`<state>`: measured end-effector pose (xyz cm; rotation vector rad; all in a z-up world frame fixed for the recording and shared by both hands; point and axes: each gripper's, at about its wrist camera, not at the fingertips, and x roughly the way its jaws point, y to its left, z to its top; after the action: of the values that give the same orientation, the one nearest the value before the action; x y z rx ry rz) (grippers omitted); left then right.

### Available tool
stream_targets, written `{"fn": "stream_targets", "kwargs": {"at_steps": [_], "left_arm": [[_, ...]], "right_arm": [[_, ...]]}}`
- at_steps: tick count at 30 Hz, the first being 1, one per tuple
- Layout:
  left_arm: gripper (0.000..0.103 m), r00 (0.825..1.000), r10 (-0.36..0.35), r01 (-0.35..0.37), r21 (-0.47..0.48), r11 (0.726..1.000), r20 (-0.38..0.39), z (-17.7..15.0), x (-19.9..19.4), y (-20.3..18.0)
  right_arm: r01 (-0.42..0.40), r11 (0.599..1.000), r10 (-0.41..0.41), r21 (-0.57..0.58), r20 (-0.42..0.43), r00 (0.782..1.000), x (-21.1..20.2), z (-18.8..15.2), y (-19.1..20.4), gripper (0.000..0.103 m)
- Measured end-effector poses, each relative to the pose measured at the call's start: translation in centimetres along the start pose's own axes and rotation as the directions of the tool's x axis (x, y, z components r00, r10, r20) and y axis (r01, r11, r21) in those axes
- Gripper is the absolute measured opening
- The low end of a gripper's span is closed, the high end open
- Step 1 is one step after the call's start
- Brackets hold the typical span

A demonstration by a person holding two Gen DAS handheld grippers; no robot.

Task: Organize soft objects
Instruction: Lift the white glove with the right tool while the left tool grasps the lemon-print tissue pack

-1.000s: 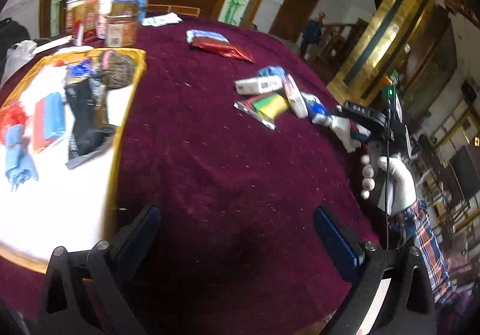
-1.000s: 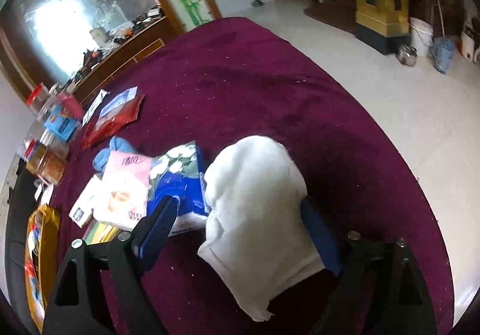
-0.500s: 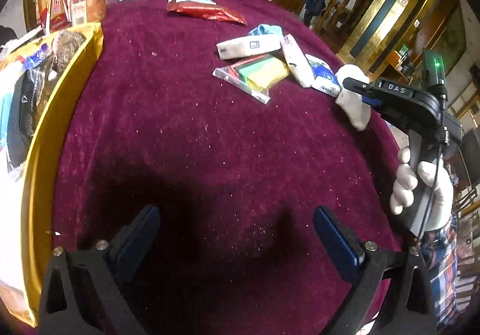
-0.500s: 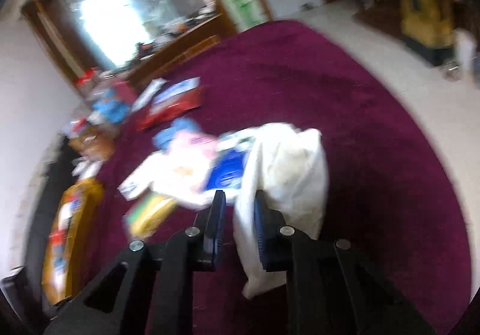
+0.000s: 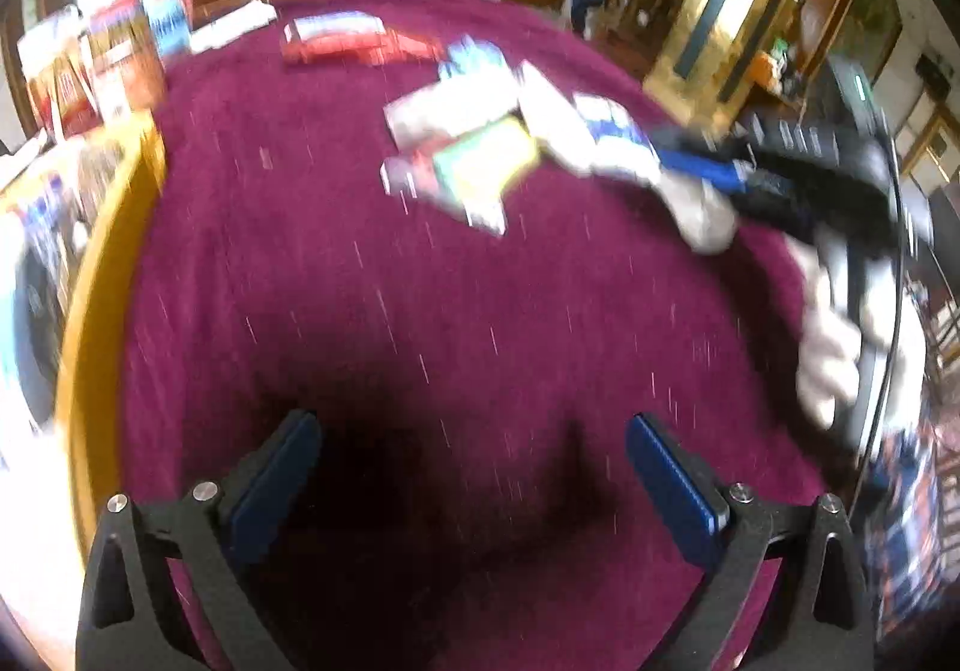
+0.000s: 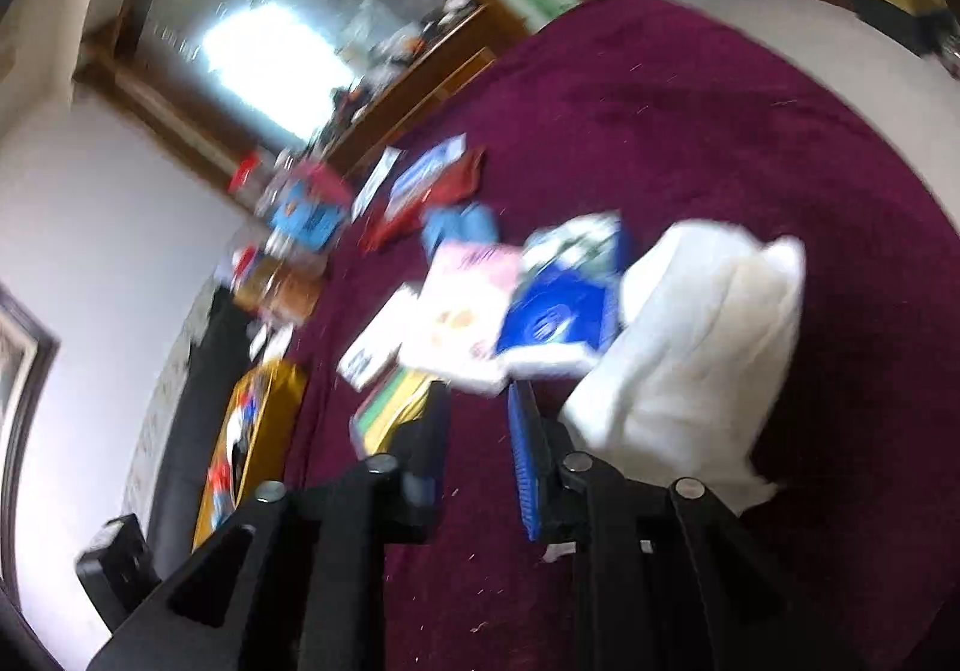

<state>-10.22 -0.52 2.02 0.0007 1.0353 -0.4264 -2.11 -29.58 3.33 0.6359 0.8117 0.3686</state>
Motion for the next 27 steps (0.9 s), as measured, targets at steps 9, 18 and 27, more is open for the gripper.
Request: {"fn": "stream_targets", "kwargs": {"at_steps": [9,18,27], "left_arm": [[0.102,0.983,0.069,-0.073,0.015,0.997,0.17,10.5,0.3,2.5],[0.102,0.992,0.013,-0.029,0.125,0.992,0.125,17.1,6.9,2.7],[0.051,0.999,-0.038,0.037,0.102,0.994,0.007,17.6,10.5,1.2]], "right_arm": [[0.068,0.996,-0.075,0.059,0.121,0.99,-2.3,0.8,-1.5,0.062],[0.176,0.981,-0.185,0.083,0.109,0.977,-2.1,1.0,-2.6,0.063],[0.255,0.967,-0.256,0.024,0.046,0.966,-0.2,0.6,-2.0,0.072]]}}
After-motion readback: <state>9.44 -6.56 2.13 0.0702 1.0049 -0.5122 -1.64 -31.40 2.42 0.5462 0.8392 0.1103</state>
